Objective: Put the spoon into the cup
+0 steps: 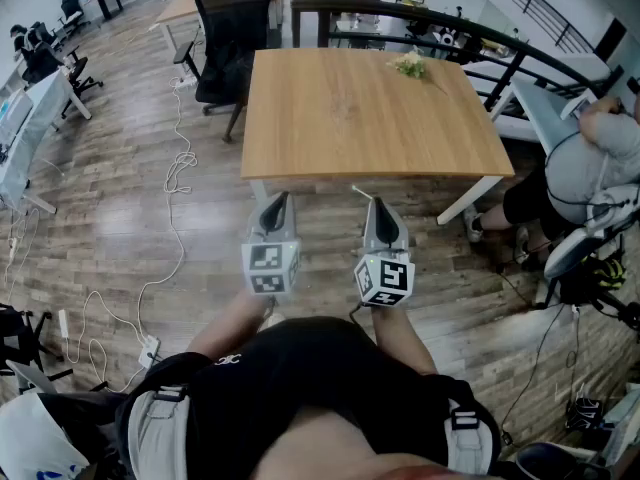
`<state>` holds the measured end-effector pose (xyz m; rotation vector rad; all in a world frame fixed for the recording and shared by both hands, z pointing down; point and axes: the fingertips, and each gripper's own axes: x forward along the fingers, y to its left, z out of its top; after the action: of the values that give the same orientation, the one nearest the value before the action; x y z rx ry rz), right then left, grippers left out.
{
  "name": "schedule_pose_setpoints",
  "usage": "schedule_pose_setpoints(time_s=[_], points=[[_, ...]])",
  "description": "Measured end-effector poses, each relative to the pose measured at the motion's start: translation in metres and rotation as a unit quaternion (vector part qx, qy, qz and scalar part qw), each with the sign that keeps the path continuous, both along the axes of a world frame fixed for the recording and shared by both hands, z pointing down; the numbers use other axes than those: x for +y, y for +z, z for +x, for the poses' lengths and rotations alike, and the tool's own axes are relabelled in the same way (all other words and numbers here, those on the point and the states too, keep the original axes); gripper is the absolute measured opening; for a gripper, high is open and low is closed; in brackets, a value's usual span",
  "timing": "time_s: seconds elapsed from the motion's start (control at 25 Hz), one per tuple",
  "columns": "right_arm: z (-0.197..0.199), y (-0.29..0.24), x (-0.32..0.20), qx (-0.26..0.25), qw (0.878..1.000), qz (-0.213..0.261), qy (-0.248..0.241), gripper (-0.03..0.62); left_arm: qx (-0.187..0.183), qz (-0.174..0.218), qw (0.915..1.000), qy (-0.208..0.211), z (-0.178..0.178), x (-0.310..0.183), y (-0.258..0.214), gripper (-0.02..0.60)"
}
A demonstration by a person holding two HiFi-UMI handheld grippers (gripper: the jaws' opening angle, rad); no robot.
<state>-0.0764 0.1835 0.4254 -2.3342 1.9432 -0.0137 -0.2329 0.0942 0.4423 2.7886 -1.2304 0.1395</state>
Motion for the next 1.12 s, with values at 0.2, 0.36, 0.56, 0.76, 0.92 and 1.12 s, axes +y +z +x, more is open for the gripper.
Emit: schedule_pose_setpoints(time_s=[0.2,0.36,0.56,0.76,0.92,1.12], points=[[0.003,-0.002,0.006,0.0,1.0,0.009,-0.004,0.009,-0.003,0.009,1.0,0.001,0.006,0.004,-0.002,0.012],[0.01,-0.004,0.012,-0.005,1.0,0.019,-0.005,0.011,-0.006,0.001,1.0,-0.007,0.012,0.008,0.0,0.012],[0.026,-0.001,0.028,-0.005,1.0,0.014,-0.004,0.011,-0.005,-0.004,1.0,-0.007,0.03,0.023,0.0,0.012],[0.052,0.007,0.042,-0.007,1.0,0.004,-0.015,0.011,-0.007,0.003,1.0,-0.004,0.061,0.042,0.002,0.012],[0.069,0.011,0.056,-0.001,0.999,0.001,-0.032,0.011,-0.005,-0.002,0.9999,-0.011,0.082,0.059,0.009,0.012],[0.092,0.015,0.065,-0.002,0.999,-0.001,-0.046,0.011,-0.008,-0.003,0.9999,-0.013,0.109,0.078,0.016,0.012]])
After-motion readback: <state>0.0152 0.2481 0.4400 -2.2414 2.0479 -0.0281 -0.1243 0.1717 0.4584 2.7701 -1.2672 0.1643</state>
